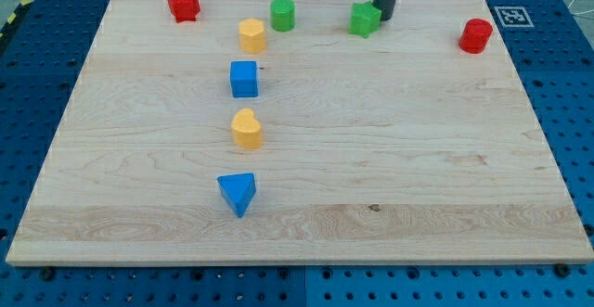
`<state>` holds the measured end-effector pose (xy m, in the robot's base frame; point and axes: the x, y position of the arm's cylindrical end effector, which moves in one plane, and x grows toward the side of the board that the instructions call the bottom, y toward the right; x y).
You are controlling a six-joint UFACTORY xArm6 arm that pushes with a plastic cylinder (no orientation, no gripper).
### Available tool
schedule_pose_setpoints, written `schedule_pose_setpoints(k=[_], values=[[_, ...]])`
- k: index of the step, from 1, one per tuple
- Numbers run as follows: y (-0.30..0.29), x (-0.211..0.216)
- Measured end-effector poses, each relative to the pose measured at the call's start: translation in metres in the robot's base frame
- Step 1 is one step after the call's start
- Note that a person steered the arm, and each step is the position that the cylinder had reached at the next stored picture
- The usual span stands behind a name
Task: Move red circle closer to green star
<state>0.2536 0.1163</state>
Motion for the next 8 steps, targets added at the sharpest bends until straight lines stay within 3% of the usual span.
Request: schedule_pose_setpoints(k=[1, 4, 8], values=[[0.009, -0.004], [0.137, -0.028], [0.171, -0.041]])
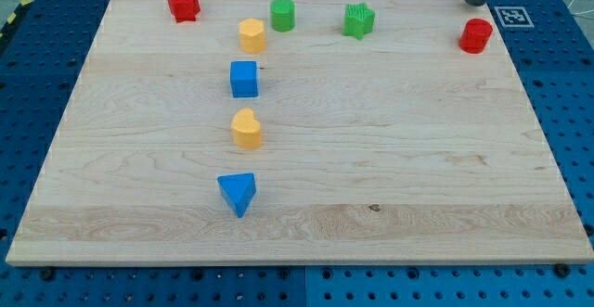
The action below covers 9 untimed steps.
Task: Move red circle closer to green star
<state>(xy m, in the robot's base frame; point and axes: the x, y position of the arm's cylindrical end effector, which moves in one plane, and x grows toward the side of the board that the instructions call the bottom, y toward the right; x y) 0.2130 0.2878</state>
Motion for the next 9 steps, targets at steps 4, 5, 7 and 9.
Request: schedule_pose_setpoints(k=[4, 5, 7, 9], values=[[0.057, 0.036], [0.055, 0.094], [0.007, 0.121], [-0.043, 0.095]])
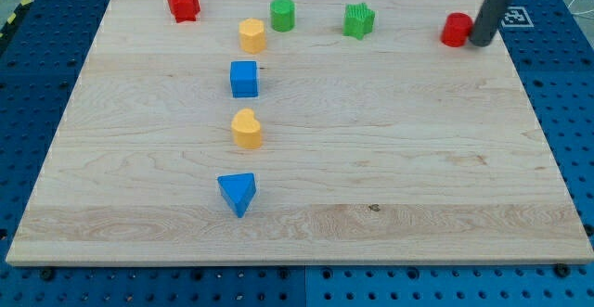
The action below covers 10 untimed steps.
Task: Move red circle closer to green star
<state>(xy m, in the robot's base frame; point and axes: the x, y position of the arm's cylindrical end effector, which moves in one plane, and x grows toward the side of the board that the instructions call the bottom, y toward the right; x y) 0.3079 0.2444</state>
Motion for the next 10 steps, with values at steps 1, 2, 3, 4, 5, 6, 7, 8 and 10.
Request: schedule_pose_setpoints(k=[1, 2, 3, 4, 5, 6, 7, 8, 10], values=[[-0.011, -0.015], [0.000, -0.025], [0.034, -0.026], [0.066, -0.028], [0.074, -0.028], [0.076, -0.028], [0.077, -0.028], [0.077, -0.028], [0.076, -0.013]])
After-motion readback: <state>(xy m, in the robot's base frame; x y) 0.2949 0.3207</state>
